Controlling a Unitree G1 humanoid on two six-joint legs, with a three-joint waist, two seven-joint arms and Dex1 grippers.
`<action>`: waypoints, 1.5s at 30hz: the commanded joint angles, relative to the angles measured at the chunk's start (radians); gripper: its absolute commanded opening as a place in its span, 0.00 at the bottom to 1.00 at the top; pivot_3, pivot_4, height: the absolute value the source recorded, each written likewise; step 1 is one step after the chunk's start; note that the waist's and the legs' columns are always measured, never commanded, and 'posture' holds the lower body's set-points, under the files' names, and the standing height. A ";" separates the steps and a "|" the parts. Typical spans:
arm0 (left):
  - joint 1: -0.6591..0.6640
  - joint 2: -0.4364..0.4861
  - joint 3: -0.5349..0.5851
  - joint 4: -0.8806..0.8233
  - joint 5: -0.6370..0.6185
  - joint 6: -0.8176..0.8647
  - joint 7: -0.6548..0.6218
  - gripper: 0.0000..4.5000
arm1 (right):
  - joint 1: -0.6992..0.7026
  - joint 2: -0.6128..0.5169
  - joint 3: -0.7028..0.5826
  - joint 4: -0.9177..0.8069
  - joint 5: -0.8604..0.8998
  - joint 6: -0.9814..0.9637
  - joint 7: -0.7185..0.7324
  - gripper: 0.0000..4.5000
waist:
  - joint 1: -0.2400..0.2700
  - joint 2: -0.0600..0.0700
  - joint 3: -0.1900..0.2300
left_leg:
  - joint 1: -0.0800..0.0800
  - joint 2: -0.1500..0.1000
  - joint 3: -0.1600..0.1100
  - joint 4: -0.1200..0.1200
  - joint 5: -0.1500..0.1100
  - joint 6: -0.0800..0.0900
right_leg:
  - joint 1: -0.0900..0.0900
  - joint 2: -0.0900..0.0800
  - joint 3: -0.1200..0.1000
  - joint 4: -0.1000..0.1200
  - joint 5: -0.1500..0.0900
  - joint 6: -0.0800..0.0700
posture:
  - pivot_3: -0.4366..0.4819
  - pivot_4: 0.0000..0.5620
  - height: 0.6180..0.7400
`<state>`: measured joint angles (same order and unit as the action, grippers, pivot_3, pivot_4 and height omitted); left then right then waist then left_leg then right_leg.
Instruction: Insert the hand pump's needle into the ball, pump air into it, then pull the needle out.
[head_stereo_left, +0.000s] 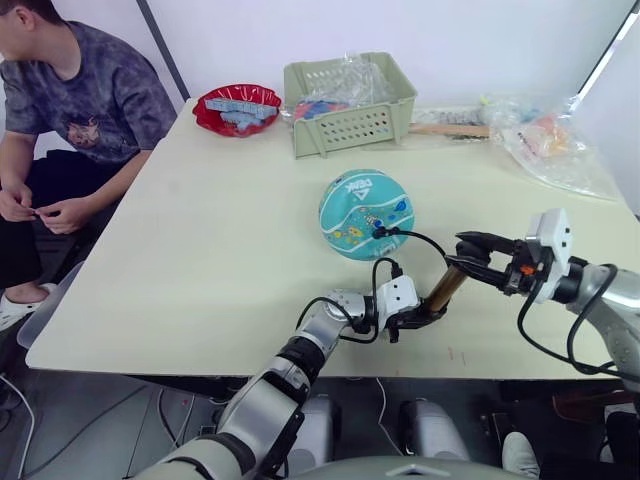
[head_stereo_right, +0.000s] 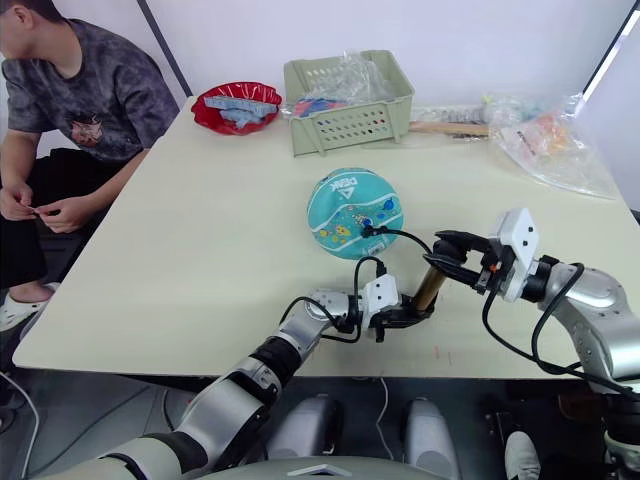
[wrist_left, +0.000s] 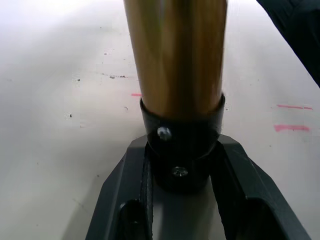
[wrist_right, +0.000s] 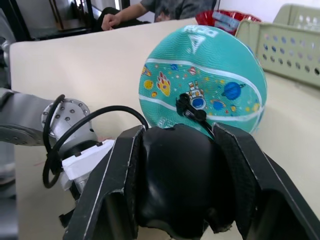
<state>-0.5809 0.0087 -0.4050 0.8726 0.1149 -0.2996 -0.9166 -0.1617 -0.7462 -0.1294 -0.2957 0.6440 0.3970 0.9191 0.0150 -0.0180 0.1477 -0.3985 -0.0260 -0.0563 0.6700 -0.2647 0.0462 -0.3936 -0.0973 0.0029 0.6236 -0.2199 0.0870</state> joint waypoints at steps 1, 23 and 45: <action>0.028 0.025 -0.021 0.053 0.043 0.029 0.004 0.26 | -0.110 -0.093 -0.159 -0.042 0.149 0.095 0.019 0.38 | 0.000 0.004 0.003 | -0.001 -0.001 0.000 0.000 0.000 0.000 | 0.000 -0.001 0.000 0.000 0.000 0.000 | 0.48 0.27 1.00; 0.029 0.016 -0.026 0.058 0.046 0.024 0.008 0.26 | -0.059 -0.138 -0.124 -0.078 0.124 0.169 0.016 0.38 | -0.001 0.001 0.005 | -0.001 -0.004 -0.001 0.000 0.000 0.000 | 0.001 -0.005 -0.003 0.000 0.000 0.001 | 0.48 0.27 1.00; 0.033 0.010 -0.025 0.070 0.049 0.009 0.011 0.26 | -0.053 -0.025 -0.050 -0.116 0.028 0.068 -0.020 0.38 | 0.000 0.001 0.000 | 0.001 -0.004 -0.005 0.000 0.000 0.000 | 0.002 -0.003 -0.003 0.000 0.000 0.001 | 0.48 0.27 1.00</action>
<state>-0.5778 0.0009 -0.4027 0.8889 0.1184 -0.3157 -0.9098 -0.1739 -0.7479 -0.0960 -0.3772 0.5952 0.4449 0.8855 0.0147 -0.0165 0.1479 -0.3988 -0.0304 -0.0609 0.6701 -0.2645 0.0461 -0.3927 -0.1003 0.0002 0.6233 -0.2202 0.0877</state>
